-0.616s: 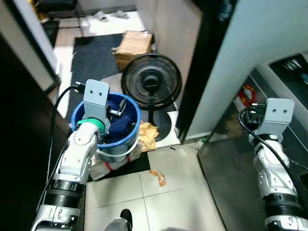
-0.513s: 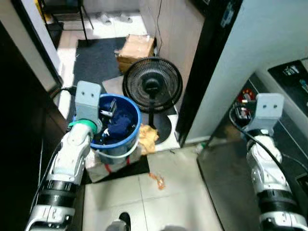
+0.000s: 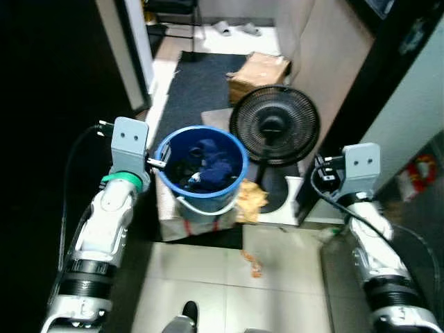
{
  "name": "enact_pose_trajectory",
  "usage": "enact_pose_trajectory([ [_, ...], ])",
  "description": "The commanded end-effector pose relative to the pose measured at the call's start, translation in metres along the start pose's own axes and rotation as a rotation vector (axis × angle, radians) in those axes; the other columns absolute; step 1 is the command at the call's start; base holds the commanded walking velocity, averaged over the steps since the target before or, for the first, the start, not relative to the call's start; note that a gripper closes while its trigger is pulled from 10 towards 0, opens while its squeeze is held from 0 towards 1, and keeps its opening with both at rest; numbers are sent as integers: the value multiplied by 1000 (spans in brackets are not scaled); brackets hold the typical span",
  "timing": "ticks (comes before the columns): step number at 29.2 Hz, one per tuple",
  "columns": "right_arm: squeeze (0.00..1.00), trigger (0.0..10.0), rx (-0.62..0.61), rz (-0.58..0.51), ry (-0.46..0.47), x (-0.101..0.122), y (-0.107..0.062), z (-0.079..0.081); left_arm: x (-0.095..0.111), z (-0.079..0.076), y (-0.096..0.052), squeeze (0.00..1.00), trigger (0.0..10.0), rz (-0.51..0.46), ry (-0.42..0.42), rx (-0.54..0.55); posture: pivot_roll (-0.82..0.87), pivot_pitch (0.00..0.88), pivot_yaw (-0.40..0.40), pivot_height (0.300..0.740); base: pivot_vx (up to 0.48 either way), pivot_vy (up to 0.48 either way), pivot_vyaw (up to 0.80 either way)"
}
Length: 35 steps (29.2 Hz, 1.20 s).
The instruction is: Clothes washing
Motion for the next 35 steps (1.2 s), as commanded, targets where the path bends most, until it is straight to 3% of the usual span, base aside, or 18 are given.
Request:
enact_pose_trajectory([
  [1,0,10000,5,-14,22,3,4,2,-7,8,-3,0,10000,21,16,28,11,50,-15,740,0,0,688],
  [5,0,10000,66,-34,34,11,16,16,-4,12,-5,0,10000,-8,12,62,40,58,-52,740,0,0,681],
  [15,0,10000,72,-49,44,14,16,19,-5,17,-5,0,10000,-7,13,81,29,66,-43,740,0,0,658],
  [19,0,10000,37,-47,118,12,14,14,-6,15,-4,0,10000,-9,8,76,17,67,-34,740,0,0,0],
  [28,0,10000,15,-31,146,6,11,10,-7,6,0,0,10000,-10,-10,47,-1,70,-17,740,322,342,0],
  [35,0,10000,10,-25,153,5,10,8,-7,5,1,0,10000,-9,-10,41,0,73,-13,740,337,342,-779],
])
Point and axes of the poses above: a point about 5 cm out from each wrist's last joint towards the gripper, its own y axis pointing out of the wrist towards the gripper, its own x axis along the axis of the wrist's last joint, z = x × y, the point moved 1 cm from there along y, pointing out of the wrist towards the gripper, and after that the axes turned 14 degrees about -y, right-handed, at the moved point
